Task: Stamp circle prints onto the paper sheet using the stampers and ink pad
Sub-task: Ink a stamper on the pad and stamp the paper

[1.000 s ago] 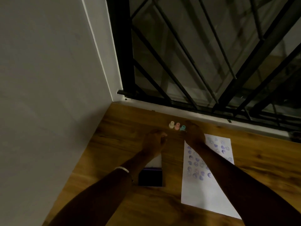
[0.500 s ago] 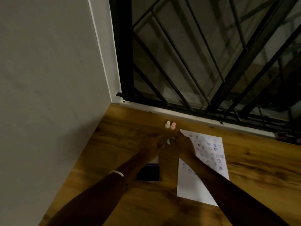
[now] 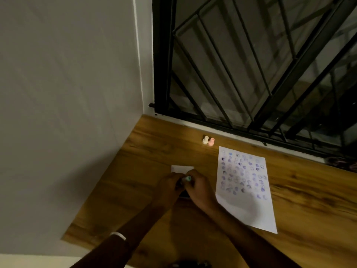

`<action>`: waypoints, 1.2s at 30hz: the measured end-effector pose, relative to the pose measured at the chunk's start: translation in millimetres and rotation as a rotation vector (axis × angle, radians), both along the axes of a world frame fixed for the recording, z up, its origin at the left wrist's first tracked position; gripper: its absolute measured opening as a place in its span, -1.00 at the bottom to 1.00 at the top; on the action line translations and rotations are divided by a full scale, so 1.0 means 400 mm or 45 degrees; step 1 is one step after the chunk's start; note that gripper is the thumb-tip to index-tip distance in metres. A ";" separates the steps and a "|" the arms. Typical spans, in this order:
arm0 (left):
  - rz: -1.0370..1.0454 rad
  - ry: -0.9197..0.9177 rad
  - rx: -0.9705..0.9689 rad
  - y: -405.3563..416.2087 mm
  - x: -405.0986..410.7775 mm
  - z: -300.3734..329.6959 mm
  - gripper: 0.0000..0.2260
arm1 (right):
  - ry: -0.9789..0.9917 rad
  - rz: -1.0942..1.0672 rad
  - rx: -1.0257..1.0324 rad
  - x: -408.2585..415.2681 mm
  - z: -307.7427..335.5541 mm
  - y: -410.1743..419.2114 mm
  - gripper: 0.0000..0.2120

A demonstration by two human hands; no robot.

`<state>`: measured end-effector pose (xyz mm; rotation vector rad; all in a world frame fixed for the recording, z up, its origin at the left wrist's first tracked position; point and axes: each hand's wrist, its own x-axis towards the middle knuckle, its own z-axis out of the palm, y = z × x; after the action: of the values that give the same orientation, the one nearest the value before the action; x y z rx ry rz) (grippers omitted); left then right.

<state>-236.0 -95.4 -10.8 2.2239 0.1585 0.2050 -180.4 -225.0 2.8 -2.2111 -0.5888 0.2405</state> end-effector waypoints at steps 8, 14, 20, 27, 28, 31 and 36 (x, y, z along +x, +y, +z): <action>-0.095 0.177 -0.241 0.037 -0.056 0.004 -0.78 | -0.017 0.248 -0.011 -0.017 0.017 -0.005 -0.93; 0.364 0.270 -0.756 0.071 -0.069 -0.002 -0.88 | -0.093 0.166 -0.096 0.004 0.028 -0.042 -0.90; 0.172 0.316 -0.066 0.071 -0.091 -0.046 -0.52 | -0.078 0.095 -0.285 -0.019 -0.028 -0.024 -0.83; 0.087 0.215 0.359 0.053 -0.101 -0.120 -0.41 | -0.195 0.113 -0.428 -0.017 -0.044 -0.002 -0.79; 0.102 0.181 0.428 0.051 -0.102 -0.123 -0.41 | -0.206 0.125 -0.441 -0.016 -0.045 0.000 -0.78; 0.138 0.147 0.524 0.048 -0.102 -0.125 -0.42 | -0.229 0.168 -0.481 -0.009 -0.043 0.010 -0.76; 0.165 0.071 0.609 0.044 -0.104 -0.132 -0.45 | -0.234 0.220 -0.558 0.008 -0.041 0.017 -0.76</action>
<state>-277.7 -77.6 -63.8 2.6986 0.3113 0.2739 -177.3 -218.3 -13.6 -2.6246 -0.8996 0.2786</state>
